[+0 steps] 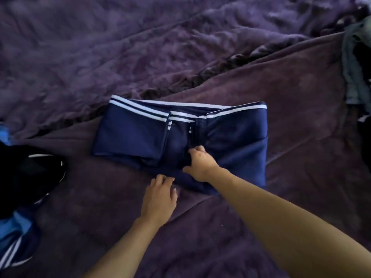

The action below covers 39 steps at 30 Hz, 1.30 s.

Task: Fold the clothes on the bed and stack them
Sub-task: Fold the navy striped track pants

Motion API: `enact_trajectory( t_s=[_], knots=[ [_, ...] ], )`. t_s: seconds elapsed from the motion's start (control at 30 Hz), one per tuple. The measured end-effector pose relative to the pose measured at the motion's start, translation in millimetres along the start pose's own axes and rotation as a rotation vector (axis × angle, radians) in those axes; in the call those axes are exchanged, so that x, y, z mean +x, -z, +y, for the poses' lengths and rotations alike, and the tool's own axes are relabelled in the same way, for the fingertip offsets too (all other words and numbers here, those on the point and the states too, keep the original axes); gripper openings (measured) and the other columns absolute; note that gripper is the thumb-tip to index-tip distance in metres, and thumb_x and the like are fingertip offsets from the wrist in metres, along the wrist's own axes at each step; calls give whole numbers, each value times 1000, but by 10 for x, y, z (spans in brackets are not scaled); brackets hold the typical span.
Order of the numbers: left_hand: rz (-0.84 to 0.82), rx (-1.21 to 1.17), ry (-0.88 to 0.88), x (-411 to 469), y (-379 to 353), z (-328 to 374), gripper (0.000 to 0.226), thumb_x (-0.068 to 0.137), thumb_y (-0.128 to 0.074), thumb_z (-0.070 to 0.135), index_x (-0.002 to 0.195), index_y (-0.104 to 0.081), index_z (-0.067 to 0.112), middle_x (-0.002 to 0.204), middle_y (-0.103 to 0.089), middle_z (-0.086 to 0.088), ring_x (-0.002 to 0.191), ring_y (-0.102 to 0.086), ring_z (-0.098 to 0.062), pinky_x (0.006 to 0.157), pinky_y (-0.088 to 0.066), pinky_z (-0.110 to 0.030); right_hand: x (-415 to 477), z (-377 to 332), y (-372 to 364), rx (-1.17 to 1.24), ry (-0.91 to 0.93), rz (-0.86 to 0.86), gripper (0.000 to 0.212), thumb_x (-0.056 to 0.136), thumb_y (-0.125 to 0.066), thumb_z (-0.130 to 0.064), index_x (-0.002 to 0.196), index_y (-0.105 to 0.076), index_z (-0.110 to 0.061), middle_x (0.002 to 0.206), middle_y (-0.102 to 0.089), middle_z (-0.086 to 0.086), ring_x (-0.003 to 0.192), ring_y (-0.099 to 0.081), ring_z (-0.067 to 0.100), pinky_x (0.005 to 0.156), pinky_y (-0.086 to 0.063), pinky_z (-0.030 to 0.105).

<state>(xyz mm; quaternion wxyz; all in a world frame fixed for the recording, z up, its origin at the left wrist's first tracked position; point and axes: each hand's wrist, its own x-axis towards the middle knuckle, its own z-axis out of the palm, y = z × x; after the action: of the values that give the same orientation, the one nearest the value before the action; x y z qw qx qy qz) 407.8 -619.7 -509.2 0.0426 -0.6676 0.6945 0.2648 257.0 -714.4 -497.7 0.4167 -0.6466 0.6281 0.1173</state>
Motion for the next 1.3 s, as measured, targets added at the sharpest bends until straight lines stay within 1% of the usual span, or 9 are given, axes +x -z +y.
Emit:
enact_trajectory(
  t_s=[0.1, 0.23, 0.33, 0.43, 0.53, 0.67, 0.93, 1.1, 1.3],
  knots=[
    [98, 17, 34, 28, 29, -206, 33, 86, -64, 19, 118, -62, 12, 122, -54, -8, 108, -53, -30, 88, -48, -43, 66, 85, -116, 64, 76, -47, 66, 82, -72, -33, 138, -46, -10, 148, -36, 13, 126, -49, 30, 103, -39, 33],
    [212, 25, 50, 293, 194, -359, 35, 75, -73, 14, 109, -66, 11, 117, -56, -14, 104, -55, -37, 80, -49, -47, -190, 471, 148, 261, 100, 525, 35, 81, -70, -22, 115, -66, -18, 116, -63, 3, 103, -62, 24, 88, -47, 32],
    [262, 21, -81, 569, 272, -147, 44, 80, -68, 18, 123, -60, 17, 128, -53, -16, 112, -52, -38, 85, -47, -48, -330, 910, 424, 289, -217, 824, 49, 80, -71, -25, 126, -55, -21, 128, -52, 5, 118, -48, 27, 96, -42, 41],
    [30, 103, -253, 669, 75, 205, 51, 94, -49, 26, 143, -37, 29, 153, -28, -8, 137, -28, -35, 103, -32, -53, -312, 1331, 461, 499, -568, 665, 61, 71, -75, -46, 120, -55, -15, 124, -57, 11, 112, -56, 31, 87, -46, 41],
    [-308, 147, -194, 731, -197, 248, 64, 98, -40, 18, 152, -8, 31, 161, -1, 2, 147, -1, -28, 112, -17, -56, -334, 1439, 383, 778, -564, 511, 32, 79, -77, -31, 98, -66, -7, 100, -69, 14, 80, -64, 22, 67, -52, 28],
    [-340, 200, -251, 768, -99, 172, 68, 95, -43, 16, 153, -8, 28, 161, -2, 0, 146, -5, -28, 111, -20, -51, -518, 1136, 595, 828, -417, 518, 31, 83, -74, -26, 92, -65, 2, 69, -60, 8, 46, -56, 3, 40, -42, 15],
    [155, -274, -56, 306, 563, -647, 33, 92, -47, 17, 121, -62, 14, 120, -57, -3, 106, -53, -24, 90, -46, -40, -325, -655, 845, 681, -6, 400, 37, 73, -80, -32, 83, -62, -1, 75, -69, 18, 66, -68, 27, 57, -57, 45],
    [312, -318, 224, -75, 761, -1592, 21, 87, -53, 9, 103, -68, 10, 103, -61, -6, 95, -59, -28, 80, -50, -41, 488, -1796, 418, 291, 73, 294, 41, 77, -74, -42, 63, -43, -18, 72, -63, 4, 72, -58, 23, 63, -42, 31],
    [354, -396, 360, -134, 753, -2147, 23, 91, -54, 12, 111, -65, 11, 111, -58, -5, 102, -58, -26, 86, -49, -43, 1149, -2313, -388, 331, 131, -67, 40, 85, -68, -22, 123, -57, -16, 117, -64, 8, 95, -60, 26, 81, -54, 37]
  ],
)
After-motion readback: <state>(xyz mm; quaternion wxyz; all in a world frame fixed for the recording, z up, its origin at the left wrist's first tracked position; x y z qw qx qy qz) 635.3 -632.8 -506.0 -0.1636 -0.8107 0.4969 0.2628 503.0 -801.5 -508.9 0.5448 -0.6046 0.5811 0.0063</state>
